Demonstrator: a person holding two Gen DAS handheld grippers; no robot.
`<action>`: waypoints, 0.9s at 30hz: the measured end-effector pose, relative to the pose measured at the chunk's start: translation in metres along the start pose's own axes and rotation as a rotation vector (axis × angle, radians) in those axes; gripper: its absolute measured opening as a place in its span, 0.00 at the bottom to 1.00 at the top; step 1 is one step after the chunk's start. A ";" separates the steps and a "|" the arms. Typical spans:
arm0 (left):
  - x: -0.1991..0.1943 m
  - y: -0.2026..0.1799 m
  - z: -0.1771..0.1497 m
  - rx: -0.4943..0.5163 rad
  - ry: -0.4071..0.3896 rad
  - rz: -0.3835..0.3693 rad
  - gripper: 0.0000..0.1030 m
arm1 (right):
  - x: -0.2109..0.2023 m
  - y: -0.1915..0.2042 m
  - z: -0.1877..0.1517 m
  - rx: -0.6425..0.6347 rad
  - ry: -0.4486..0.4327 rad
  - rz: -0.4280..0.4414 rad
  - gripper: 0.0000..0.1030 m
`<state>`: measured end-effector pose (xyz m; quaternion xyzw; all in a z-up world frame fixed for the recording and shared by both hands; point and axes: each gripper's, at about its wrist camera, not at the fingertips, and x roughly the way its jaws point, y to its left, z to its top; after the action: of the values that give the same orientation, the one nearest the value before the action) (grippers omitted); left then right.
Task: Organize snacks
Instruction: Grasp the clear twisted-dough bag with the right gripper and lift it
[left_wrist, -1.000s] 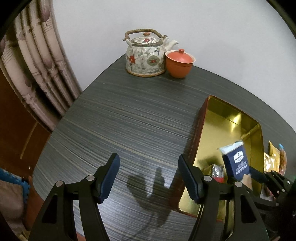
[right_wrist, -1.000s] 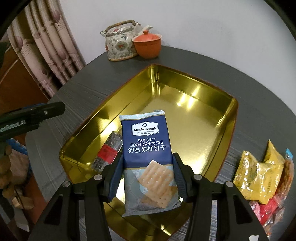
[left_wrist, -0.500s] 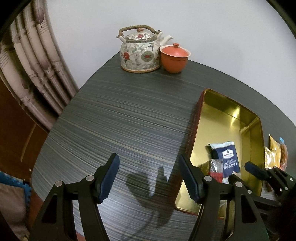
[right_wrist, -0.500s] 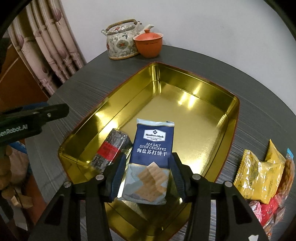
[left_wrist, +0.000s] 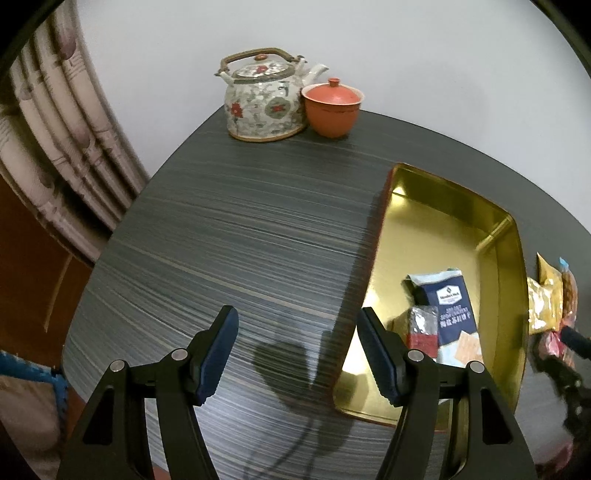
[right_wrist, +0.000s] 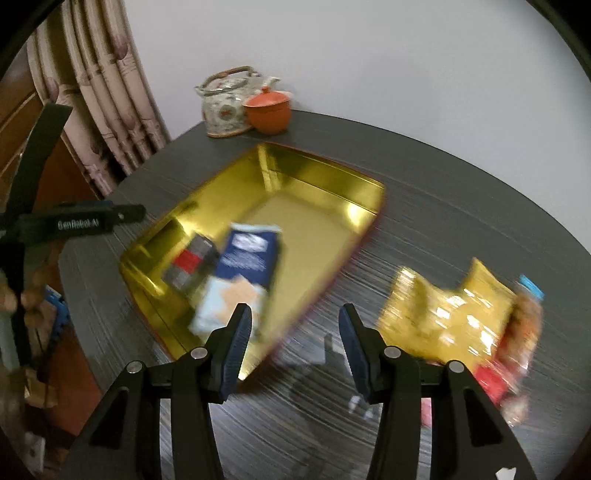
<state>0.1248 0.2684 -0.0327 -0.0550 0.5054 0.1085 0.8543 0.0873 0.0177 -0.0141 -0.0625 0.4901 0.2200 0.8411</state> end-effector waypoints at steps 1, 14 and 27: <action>0.000 -0.002 -0.001 0.007 0.001 -0.002 0.65 | -0.007 -0.013 -0.009 0.000 0.007 -0.021 0.45; -0.015 -0.055 -0.013 0.116 -0.007 -0.032 0.65 | -0.055 -0.116 -0.094 0.064 0.097 -0.095 0.51; -0.036 -0.143 -0.042 0.211 0.051 -0.147 0.66 | -0.034 -0.137 -0.120 0.070 0.123 -0.039 0.55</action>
<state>0.1064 0.1167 -0.0240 -0.0046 0.5301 -0.0096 0.8478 0.0364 -0.1541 -0.0619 -0.0561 0.5470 0.1821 0.8152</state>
